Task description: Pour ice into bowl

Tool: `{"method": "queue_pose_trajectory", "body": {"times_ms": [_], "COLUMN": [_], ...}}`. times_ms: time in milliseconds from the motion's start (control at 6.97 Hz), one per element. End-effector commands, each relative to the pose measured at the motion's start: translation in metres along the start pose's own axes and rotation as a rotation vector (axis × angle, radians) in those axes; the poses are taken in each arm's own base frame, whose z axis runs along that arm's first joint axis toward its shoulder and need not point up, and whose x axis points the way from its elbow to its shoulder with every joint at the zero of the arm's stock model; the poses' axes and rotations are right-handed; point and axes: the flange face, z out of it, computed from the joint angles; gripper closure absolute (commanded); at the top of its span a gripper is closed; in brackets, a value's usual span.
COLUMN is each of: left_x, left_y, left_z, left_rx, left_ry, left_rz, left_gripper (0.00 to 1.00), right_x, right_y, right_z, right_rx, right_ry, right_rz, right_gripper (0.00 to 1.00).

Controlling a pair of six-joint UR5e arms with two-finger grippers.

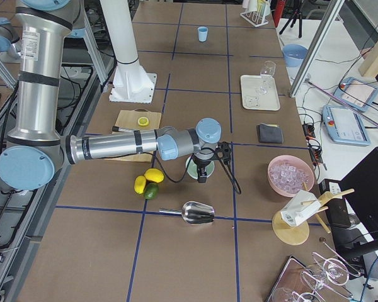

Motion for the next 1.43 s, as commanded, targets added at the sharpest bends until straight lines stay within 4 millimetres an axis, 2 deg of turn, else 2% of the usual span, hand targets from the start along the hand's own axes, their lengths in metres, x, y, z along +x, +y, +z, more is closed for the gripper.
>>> {"method": "queue_pose_trajectory", "body": {"times_ms": [0,143,287,430,574,717,861,1004,1147,1291], "left_x": [0.000,0.000,0.001,0.001,0.001,0.002,0.003,0.003,0.004,0.004], "left_y": [0.000,0.000,0.000,0.000,0.000,0.000,-0.001,-0.001,0.000,0.000], "left_z": [0.000,0.000,0.000,-0.001,-0.001,-0.002,-0.003,-0.003,-0.003,-0.003], "left_rx": [0.000,0.000,0.001,0.002,0.002,0.004,0.006,0.006,0.007,0.008], "left_ry": [0.004,0.004,0.004,0.004,0.004,0.003,0.003,0.003,0.003,0.005], "left_rz": [-0.001,0.000,0.001,0.002,0.002,0.005,0.007,0.007,0.008,0.008], "left_gripper": [0.00,0.00,0.00,0.00,0.00,0.00,0.00,0.00,0.00,0.00], "right_x": [-0.007,-0.001,-0.007,-0.009,0.011,0.009,0.005,-0.002,-0.019,-0.024], "right_y": [-0.017,-0.022,-0.033,-0.035,-0.029,-0.029,-0.029,-0.030,-0.030,-0.026], "right_z": [0.031,0.047,0.066,0.092,0.118,0.118,0.115,0.111,0.097,0.091], "right_rx": [-0.007,-0.018,-0.007,0.014,0.019,0.033,0.031,0.033,0.045,0.034], "right_ry": [0.032,0.033,0.018,0.022,0.016,-0.006,-0.023,-0.036,-0.059,-0.093], "right_rz": [0.015,0.023,0.080,0.083,0.068,0.094,0.131,0.126,0.103,0.094], "right_gripper": [0.01,0.01,0.01,0.03,0.11,0.73,1.00,1.00,1.00,1.00]}}
